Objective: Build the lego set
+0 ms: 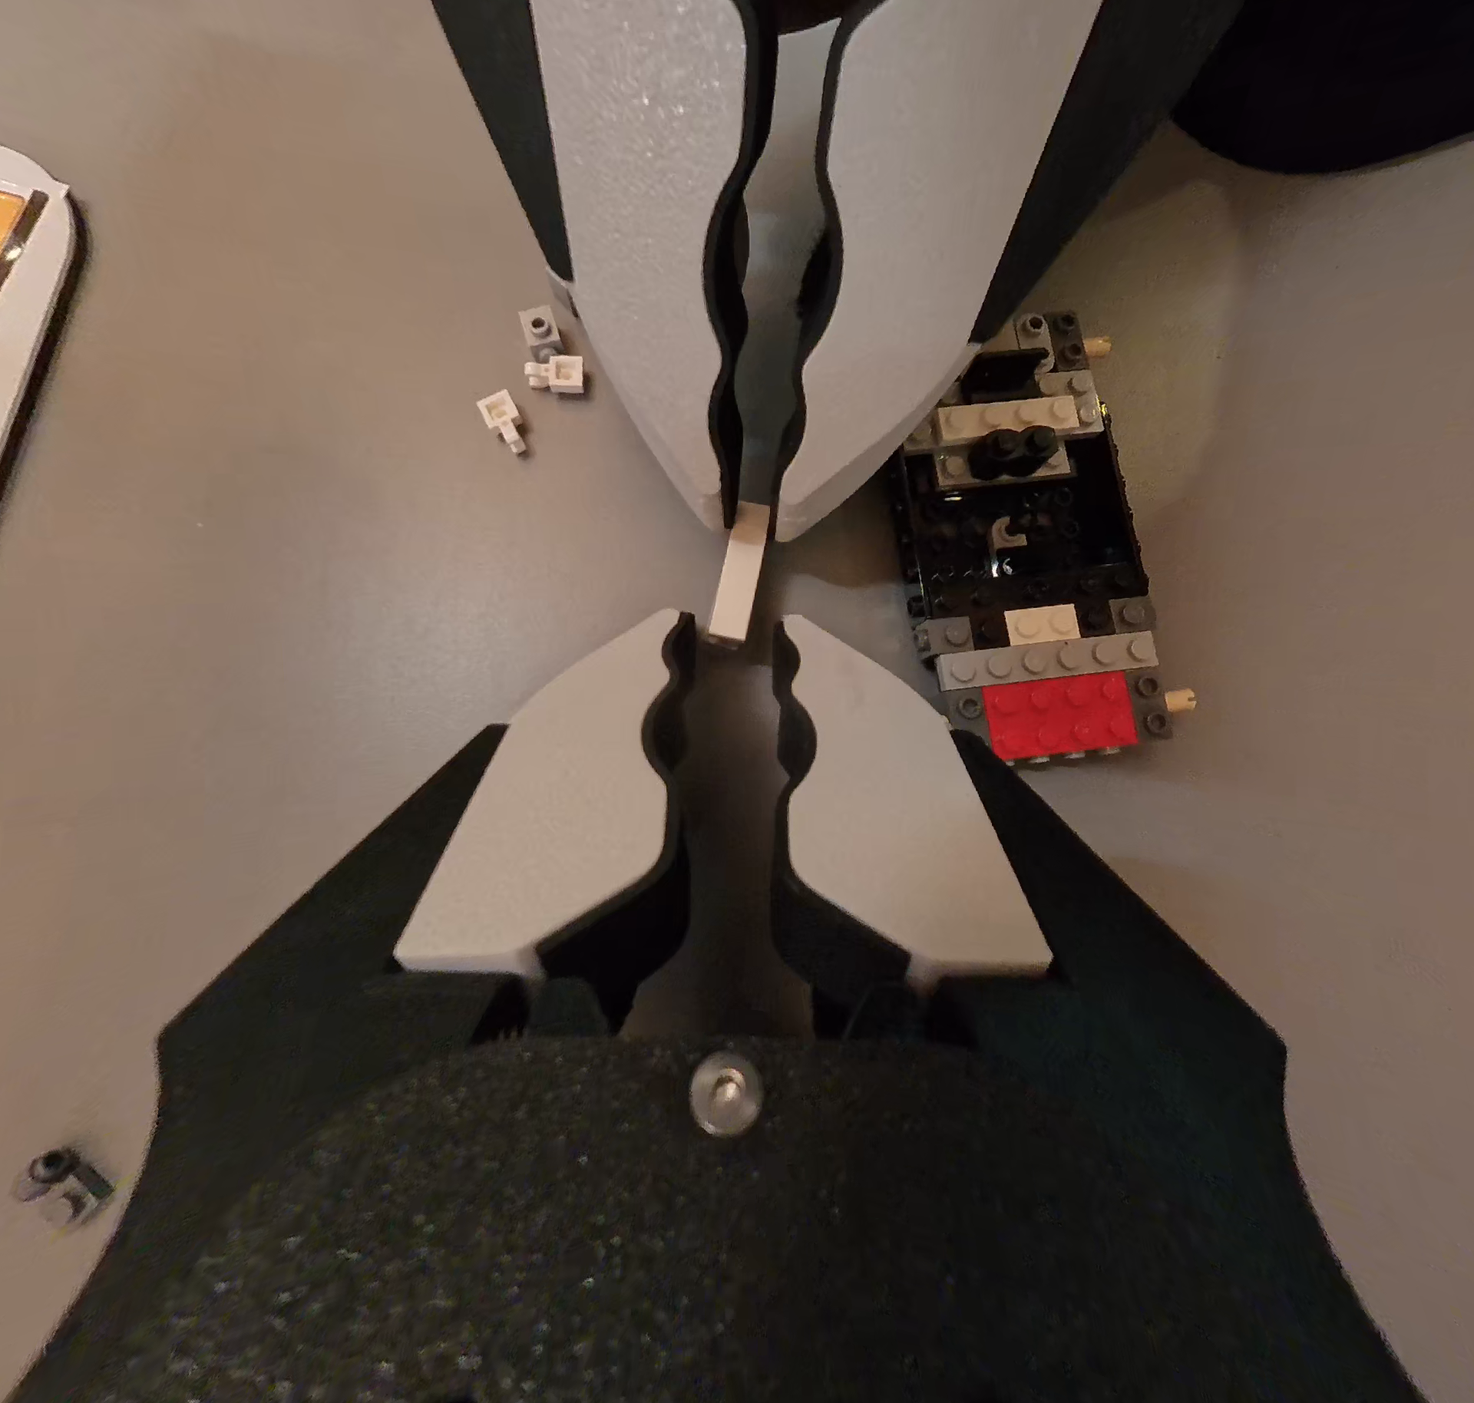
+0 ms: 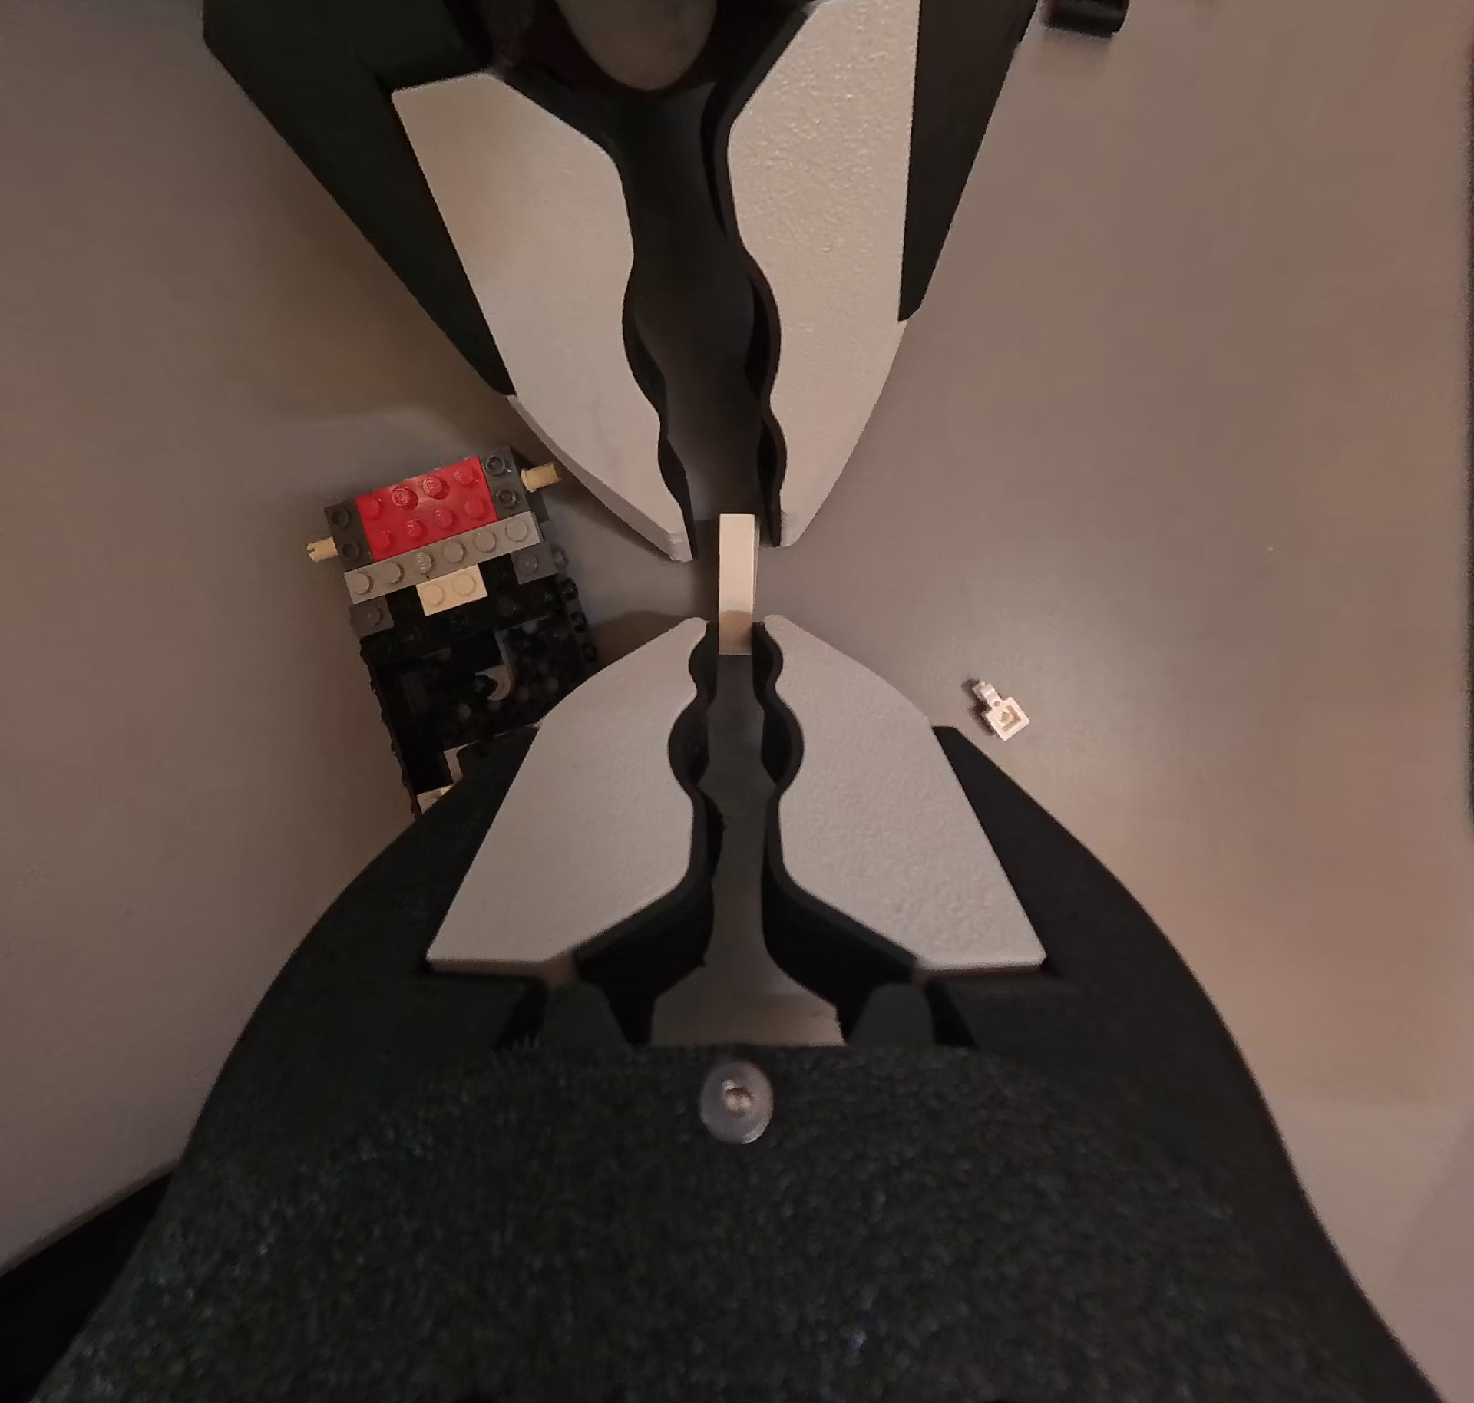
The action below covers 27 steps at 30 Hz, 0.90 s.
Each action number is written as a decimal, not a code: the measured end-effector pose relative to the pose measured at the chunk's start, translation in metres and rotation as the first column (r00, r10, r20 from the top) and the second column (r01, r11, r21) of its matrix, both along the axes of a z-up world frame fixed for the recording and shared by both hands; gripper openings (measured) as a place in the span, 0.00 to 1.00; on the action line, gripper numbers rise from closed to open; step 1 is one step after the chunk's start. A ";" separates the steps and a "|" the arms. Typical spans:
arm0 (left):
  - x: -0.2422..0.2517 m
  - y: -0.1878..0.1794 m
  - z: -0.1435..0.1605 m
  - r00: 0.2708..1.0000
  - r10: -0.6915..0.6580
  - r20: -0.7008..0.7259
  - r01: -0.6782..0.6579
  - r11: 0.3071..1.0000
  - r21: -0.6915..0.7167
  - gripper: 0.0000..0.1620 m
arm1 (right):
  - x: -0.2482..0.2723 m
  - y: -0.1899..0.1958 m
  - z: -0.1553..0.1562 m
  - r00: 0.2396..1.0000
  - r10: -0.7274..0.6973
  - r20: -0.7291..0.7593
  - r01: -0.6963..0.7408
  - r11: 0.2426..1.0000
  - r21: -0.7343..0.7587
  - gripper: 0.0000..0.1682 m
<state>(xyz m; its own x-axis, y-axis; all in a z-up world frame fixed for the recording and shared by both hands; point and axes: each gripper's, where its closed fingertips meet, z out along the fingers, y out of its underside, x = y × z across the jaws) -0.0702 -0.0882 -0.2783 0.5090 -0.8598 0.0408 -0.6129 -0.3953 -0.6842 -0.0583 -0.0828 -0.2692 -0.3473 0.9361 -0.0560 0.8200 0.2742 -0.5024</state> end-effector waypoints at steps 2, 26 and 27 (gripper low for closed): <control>0.000 0.001 0.000 1.000 0.002 0.002 -0.002 1.000 0.003 0.11 | 0.000 0.000 0.000 1.000 0.001 0.001 -0.001 1.000 -0.001 0.04; 0.002 -0.001 0.014 0.990 -0.003 0.140 0.011 0.998 -0.054 0.05 | 0.002 0.005 0.032 0.947 0.155 -0.281 -0.133 0.986 0.097 0.16; 0.002 -0.003 0.019 0.985 -0.002 0.171 0.015 0.997 -0.074 0.05 | 0.001 0.004 0.037 0.932 0.183 -0.312 -0.146 0.980 0.137 0.18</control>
